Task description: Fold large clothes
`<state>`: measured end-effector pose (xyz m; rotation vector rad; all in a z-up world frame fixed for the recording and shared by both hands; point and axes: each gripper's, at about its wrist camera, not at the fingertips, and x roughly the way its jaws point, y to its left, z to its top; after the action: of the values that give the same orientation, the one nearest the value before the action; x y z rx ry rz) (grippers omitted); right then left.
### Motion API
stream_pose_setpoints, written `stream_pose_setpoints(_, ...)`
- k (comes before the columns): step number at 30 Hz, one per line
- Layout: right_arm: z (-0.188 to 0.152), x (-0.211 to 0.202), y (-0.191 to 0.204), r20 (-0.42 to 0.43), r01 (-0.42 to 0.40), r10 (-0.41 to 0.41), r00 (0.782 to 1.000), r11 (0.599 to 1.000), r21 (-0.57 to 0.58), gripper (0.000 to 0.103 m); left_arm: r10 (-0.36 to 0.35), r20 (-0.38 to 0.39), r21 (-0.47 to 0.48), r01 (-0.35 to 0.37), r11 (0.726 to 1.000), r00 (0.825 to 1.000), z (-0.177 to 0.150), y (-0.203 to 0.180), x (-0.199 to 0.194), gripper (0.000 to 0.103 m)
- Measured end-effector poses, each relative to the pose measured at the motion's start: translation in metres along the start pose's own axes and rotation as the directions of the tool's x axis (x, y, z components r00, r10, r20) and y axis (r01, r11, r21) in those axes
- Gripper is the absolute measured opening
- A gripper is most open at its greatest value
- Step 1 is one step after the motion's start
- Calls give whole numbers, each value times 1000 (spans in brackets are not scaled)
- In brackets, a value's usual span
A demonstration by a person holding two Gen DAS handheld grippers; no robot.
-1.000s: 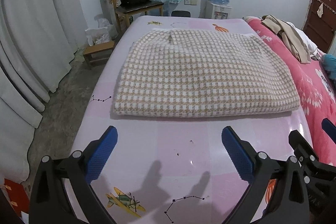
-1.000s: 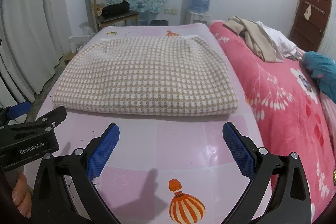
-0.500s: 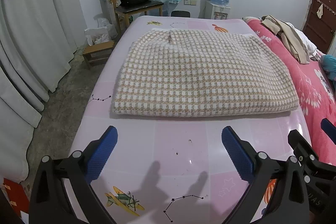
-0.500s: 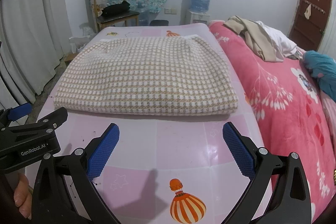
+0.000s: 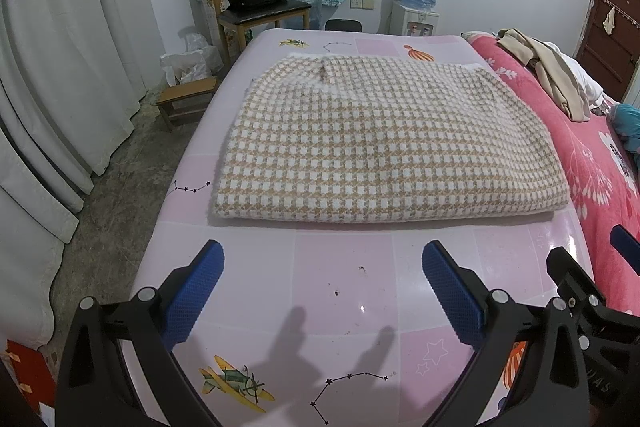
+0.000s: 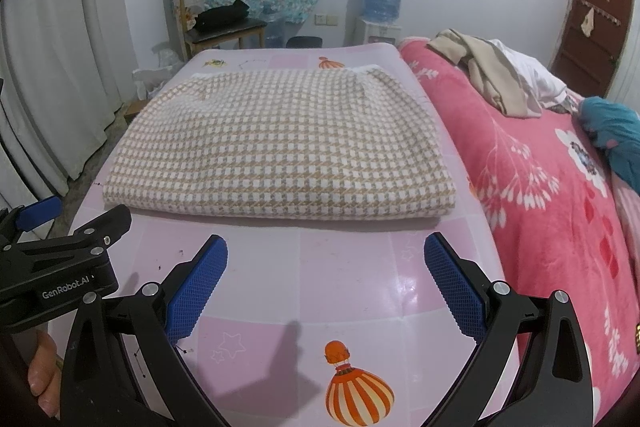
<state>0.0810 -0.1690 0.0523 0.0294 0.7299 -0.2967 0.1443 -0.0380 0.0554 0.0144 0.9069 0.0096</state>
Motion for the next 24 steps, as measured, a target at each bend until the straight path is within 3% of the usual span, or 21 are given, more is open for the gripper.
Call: stream_pose_setpoints(24, 1, -2, -1, -1, -1, 1, 1000, 1000, 5, 95, -5, 2, 6, 5, 1000, 1000, 0, -1, 0, 98)
